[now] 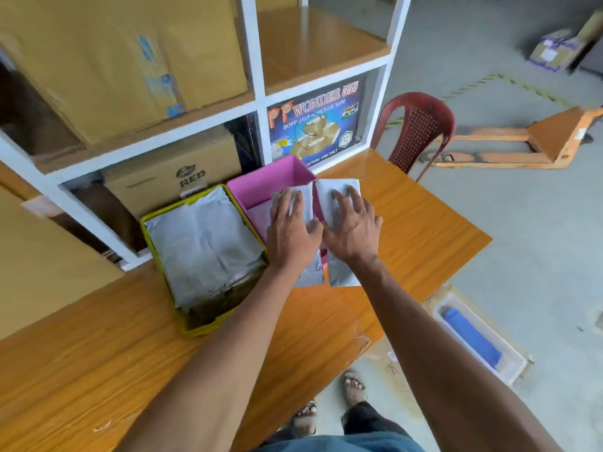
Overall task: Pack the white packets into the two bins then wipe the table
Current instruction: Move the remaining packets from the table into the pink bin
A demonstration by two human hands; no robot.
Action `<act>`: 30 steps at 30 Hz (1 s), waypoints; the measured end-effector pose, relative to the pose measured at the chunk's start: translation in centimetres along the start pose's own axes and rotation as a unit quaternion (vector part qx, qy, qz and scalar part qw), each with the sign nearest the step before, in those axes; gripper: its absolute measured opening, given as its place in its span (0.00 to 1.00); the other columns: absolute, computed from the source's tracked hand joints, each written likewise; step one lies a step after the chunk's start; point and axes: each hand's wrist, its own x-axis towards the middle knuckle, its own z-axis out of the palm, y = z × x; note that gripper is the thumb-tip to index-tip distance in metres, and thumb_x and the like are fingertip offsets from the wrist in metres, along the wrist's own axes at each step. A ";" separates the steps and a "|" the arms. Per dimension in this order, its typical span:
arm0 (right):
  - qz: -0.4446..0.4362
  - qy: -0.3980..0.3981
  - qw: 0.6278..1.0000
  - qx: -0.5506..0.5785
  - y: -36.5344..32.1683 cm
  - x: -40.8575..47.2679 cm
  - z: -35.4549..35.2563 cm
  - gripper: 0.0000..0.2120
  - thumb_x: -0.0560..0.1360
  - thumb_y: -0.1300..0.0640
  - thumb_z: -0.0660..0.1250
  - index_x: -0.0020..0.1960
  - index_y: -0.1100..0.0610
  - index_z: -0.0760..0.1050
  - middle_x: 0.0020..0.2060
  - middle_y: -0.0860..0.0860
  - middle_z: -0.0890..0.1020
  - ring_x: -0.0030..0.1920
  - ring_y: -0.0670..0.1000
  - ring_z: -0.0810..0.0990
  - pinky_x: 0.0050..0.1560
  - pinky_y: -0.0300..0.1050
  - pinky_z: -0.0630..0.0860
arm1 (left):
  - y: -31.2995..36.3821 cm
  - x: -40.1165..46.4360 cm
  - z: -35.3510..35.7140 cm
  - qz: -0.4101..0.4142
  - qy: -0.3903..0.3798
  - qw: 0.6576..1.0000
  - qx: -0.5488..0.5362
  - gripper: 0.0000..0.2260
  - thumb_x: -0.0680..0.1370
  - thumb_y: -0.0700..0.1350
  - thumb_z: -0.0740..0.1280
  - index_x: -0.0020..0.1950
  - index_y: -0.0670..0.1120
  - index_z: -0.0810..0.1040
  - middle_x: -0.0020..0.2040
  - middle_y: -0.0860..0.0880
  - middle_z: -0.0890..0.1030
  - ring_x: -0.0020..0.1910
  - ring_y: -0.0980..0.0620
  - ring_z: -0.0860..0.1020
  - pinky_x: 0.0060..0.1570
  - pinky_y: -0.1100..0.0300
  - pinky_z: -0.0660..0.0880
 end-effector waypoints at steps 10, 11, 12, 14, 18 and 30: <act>-0.129 -0.113 0.985 -0.002 -1.6 9.9 4.7 0.35 0.77 0.35 0.66 0.80 0.47 0.66 0.81 0.51 0.64 0.76 0.61 0.65 0.67 0.64 0.67 | -2.1 6.2 1.5 -0.122 0.052 0.989 0.064 0.30 0.83 0.55 0.65 0.82 0.43 0.66 0.84 0.45 0.62 0.84 0.44 0.55 0.80 0.44 0.62; -0.140 -0.122 0.983 -0.005 -1.7 10.7 5.2 0.34 0.78 0.35 0.66 0.80 0.46 0.66 0.81 0.51 0.64 0.76 0.61 0.65 0.67 0.64 0.68 | -2.3 6.7 1.7 -0.130 0.057 0.987 0.073 0.30 0.83 0.55 0.65 0.82 0.43 0.67 0.84 0.45 0.63 0.84 0.44 0.56 0.80 0.45 0.62; -0.149 -0.127 0.981 -0.008 -1.8 11.1 5.7 0.34 0.78 0.35 0.65 0.80 0.46 0.66 0.81 0.51 0.64 0.75 0.61 0.66 0.66 0.63 0.68 | -2.5 7.0 2.0 -0.136 0.059 0.986 0.079 0.29 0.83 0.55 0.65 0.82 0.43 0.67 0.83 0.44 0.64 0.84 0.44 0.57 0.81 0.45 0.62; -0.169 -0.139 0.976 -0.013 -1.7 11.8 6.6 0.32 0.79 0.35 0.64 0.79 0.46 0.66 0.80 0.51 0.65 0.75 0.62 0.66 0.65 0.63 0.68 | -2.5 7.5 2.7 -0.151 0.067 0.982 0.088 0.28 0.84 0.54 0.64 0.82 0.43 0.67 0.83 0.44 0.65 0.84 0.44 0.57 0.82 0.46 0.60; -0.222 -0.168 0.960 -0.035 -1.6 12.5 7.9 0.30 0.80 0.39 0.62 0.80 0.48 0.64 0.81 0.54 0.63 0.76 0.64 0.64 0.68 0.64 0.67 | -2.8 7.8 3.6 -0.174 0.072 0.976 0.112 0.28 0.83 0.51 0.65 0.82 0.43 0.67 0.83 0.44 0.64 0.84 0.45 0.57 0.82 0.48 0.59; -0.244 -0.298 0.919 -0.088 -1.1 13.9 14.3 0.41 0.84 0.43 0.62 0.86 0.51 0.40 0.85 0.58 0.38 0.83 0.67 0.39 0.80 0.68 0.50 | -3.1 9.6 4.4 -0.198 0.070 0.966 0.152 0.30 0.83 0.53 0.63 0.83 0.46 0.64 0.85 0.46 0.61 0.84 0.45 0.56 0.78 0.45 0.63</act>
